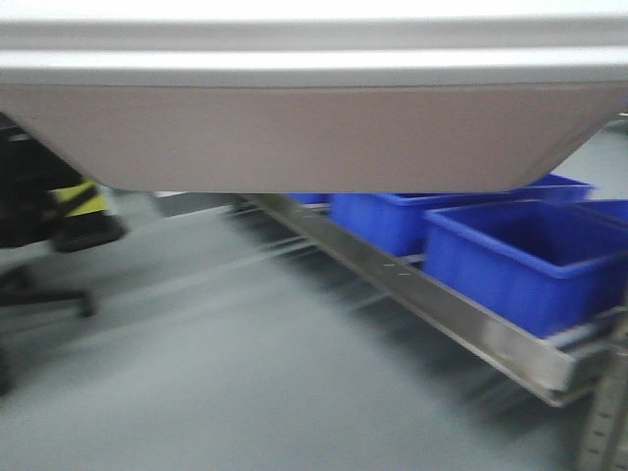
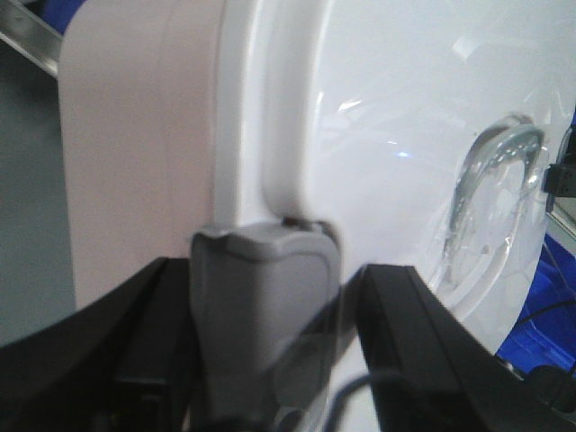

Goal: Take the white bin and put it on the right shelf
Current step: 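Drive the held bin up to the shelf rack with blue crates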

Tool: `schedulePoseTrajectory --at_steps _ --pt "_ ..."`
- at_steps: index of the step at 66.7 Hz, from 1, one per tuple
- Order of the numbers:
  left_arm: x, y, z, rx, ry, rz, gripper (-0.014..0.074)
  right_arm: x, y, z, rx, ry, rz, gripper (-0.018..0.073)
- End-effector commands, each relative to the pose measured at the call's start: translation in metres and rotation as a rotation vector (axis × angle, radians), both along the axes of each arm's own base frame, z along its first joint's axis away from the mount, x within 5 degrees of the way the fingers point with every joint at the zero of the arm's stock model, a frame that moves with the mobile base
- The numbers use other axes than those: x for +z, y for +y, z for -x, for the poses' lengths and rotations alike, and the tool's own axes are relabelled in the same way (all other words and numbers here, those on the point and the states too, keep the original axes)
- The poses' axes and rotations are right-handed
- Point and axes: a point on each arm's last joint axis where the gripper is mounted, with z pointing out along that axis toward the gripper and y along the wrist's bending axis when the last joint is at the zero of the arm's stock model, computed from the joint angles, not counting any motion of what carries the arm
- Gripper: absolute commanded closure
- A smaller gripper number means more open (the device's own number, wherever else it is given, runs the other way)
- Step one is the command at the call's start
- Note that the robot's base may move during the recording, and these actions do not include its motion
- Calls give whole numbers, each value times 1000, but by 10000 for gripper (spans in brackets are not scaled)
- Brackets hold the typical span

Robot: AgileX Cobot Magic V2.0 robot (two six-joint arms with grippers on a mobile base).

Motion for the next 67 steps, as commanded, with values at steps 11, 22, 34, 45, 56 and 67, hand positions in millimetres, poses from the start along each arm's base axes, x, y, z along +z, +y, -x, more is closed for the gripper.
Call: schedulePoseTrajectory --at_steps 11,22,34,45,56,67 --pt "27 -12 14 -106 -40 180 356 27 14 13 116 -58 -188 115" --pt "27 -12 14 -106 -40 180 356 27 14 13 116 -58 -188 115" --pt "27 -12 14 -106 -40 180 356 27 14 13 116 -58 -188 115" --pt "27 -12 14 -106 -40 180 356 27 14 13 116 -58 -188 115" --pt "27 -12 14 -106 -40 180 356 27 14 13 116 -58 -188 115" --pt "27 -12 14 -106 -40 180 356 27 14 13 116 -58 -188 115"
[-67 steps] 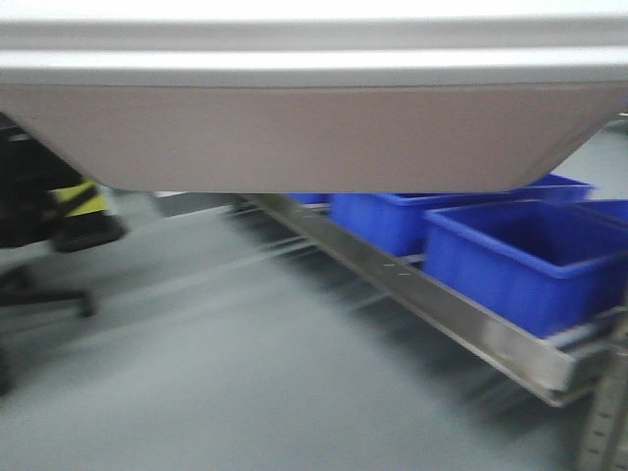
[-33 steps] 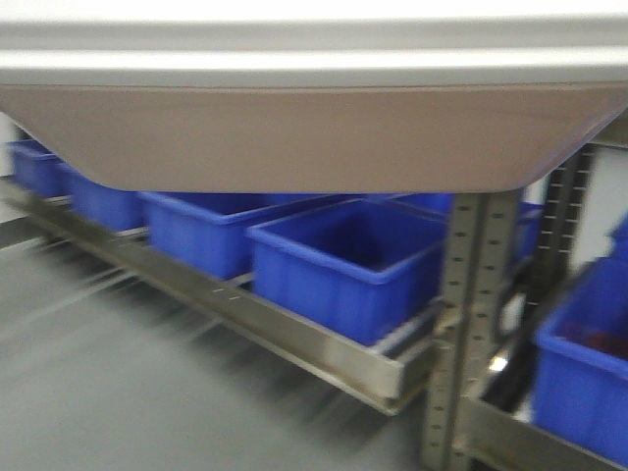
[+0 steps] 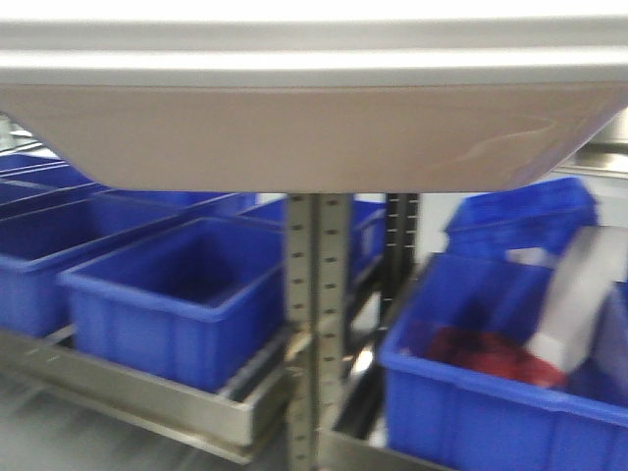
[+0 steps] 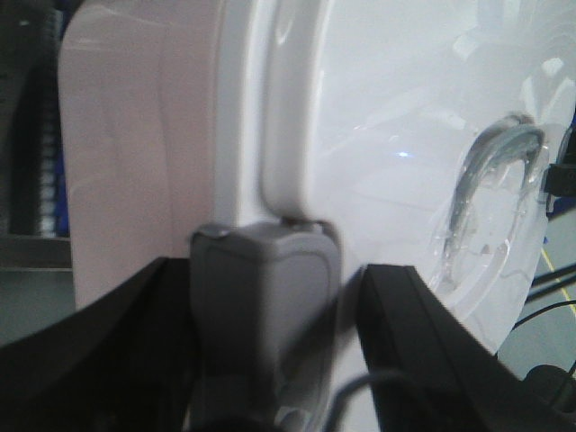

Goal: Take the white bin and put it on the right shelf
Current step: 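Drive the held bin up to the shelf rack with blue crates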

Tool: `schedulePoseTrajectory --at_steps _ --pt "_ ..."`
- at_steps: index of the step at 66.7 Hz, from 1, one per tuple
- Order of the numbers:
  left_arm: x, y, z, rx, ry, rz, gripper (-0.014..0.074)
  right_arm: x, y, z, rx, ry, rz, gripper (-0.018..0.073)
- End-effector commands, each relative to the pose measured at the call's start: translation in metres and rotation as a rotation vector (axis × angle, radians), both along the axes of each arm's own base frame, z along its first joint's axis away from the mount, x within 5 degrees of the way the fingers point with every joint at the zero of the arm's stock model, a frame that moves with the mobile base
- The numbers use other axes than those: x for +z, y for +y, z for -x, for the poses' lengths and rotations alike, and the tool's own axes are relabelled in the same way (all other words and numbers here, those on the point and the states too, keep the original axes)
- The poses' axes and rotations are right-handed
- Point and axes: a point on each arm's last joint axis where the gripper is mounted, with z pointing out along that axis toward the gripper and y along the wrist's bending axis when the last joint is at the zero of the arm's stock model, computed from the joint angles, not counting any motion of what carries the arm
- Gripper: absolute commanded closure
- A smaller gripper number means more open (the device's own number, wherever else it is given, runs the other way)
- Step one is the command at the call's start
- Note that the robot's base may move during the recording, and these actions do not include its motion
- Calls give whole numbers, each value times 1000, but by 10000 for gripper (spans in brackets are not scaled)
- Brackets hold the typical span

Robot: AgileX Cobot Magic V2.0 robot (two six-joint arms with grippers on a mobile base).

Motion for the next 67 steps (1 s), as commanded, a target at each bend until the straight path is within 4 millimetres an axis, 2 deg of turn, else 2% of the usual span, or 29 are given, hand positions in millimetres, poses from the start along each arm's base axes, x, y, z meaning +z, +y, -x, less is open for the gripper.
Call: schedulePoseTrajectory --at_steps 1,67 --pt "27 -12 14 -106 -40 180 356 27 14 13 116 -58 -188 115" --pt "27 -12 14 -106 -40 180 356 27 14 13 116 -58 -188 115"
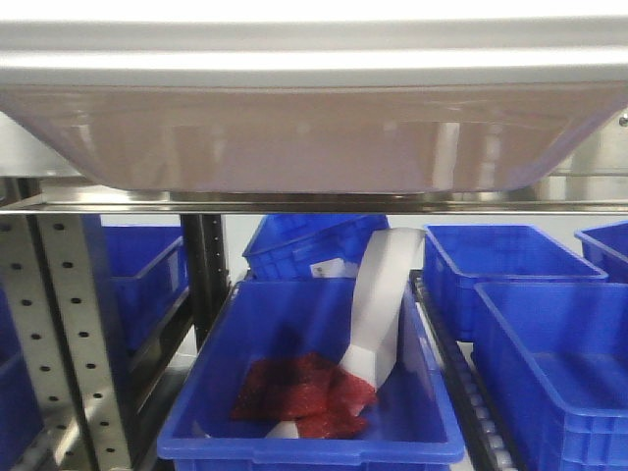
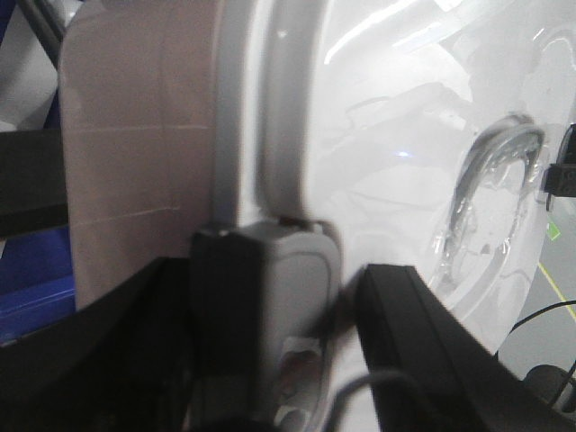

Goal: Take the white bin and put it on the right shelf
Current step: 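Drive the held bin up to the shelf rack with blue crates, then raise the bin with both grippers above the steel shelf edge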

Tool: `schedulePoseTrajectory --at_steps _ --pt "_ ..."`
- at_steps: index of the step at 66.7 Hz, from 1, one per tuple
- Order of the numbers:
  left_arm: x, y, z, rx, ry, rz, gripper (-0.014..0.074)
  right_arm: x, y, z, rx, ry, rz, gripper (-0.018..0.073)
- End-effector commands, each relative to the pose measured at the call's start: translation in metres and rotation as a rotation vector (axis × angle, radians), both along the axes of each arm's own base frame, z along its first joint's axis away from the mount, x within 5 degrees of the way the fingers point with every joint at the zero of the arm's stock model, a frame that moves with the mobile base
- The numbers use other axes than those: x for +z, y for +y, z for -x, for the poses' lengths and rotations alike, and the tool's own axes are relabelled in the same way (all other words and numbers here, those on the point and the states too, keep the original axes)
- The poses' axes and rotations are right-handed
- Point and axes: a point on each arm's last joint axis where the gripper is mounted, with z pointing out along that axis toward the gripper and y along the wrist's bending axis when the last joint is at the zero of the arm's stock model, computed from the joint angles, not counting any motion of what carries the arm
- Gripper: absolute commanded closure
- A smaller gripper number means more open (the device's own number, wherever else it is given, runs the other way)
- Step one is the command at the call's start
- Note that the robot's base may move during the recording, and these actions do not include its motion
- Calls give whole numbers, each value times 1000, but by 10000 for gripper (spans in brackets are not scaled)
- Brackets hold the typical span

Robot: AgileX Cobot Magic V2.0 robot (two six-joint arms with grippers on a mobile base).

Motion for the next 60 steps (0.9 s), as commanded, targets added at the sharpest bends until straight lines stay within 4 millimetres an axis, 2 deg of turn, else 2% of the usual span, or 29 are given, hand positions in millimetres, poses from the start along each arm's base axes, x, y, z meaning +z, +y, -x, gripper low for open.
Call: schedulePoseTrajectory --at_steps 1,60 --pt "27 -12 14 -106 -40 180 356 27 14 13 116 -58 -188 115" --pt "27 -12 14 -106 -40 180 356 27 14 13 116 -58 -188 115"
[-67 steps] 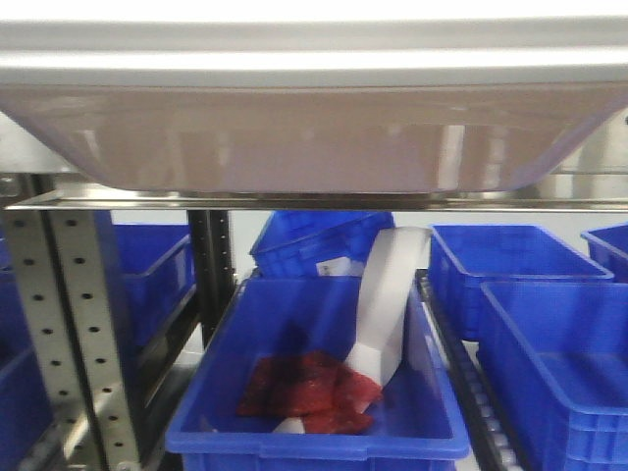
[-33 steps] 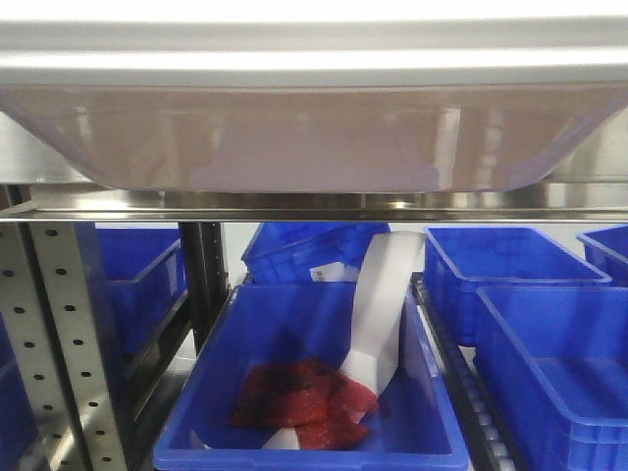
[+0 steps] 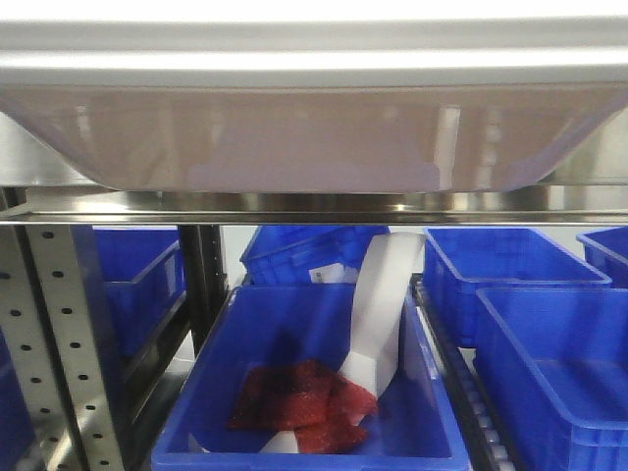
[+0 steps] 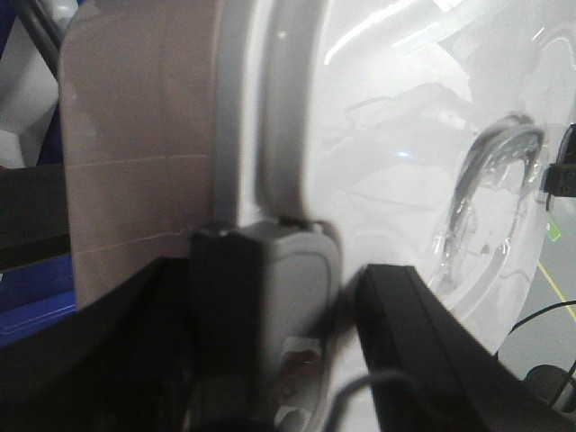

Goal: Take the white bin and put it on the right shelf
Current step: 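Raise the bin with both grippers above the steel shelf edge, then push the bin onto the upper shelf and lower it with both grippers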

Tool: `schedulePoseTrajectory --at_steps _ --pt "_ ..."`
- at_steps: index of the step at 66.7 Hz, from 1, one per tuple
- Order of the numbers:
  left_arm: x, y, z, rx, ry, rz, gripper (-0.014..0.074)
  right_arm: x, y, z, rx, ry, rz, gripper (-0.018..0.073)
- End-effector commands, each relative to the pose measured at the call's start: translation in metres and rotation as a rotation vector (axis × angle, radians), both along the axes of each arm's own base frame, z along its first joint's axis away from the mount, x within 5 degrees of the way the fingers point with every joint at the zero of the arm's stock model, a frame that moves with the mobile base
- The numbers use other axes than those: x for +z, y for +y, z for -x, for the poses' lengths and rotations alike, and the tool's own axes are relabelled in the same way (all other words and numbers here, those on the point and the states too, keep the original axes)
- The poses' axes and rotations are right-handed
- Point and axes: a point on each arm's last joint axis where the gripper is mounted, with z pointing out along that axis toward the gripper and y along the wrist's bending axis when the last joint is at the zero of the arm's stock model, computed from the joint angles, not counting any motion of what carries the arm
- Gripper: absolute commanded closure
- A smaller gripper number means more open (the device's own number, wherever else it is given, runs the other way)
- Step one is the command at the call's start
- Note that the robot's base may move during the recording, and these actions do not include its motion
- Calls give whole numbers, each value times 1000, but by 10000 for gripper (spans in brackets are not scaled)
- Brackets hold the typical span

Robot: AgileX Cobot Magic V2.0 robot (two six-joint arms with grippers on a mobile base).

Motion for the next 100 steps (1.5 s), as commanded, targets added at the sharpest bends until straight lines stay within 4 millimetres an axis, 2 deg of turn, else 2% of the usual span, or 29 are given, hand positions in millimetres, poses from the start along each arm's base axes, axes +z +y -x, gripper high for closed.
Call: schedulePoseTrajectory --at_steps 1,72,80,86,94,100 --pt "27 -12 14 -106 -40 180 356 27 14 13 116 -58 -188 115" --pt "29 -12 14 -105 -38 199 356 30 14 11 97 -73 -216 115" --pt "39 -13 12 -103 -46 309 355 40 15 9 98 -98 -276 115" --pt "49 -13 3 -97 -64 327 355 51 14 1 91 -106 -311 115" --pt "66 -12 -11 -89 -100 328 354 66 11 -16 62 -133 -318 115" --pt "77 -11 -29 -55 -119 352 354 75 8 -34 46 -128 -356 115"
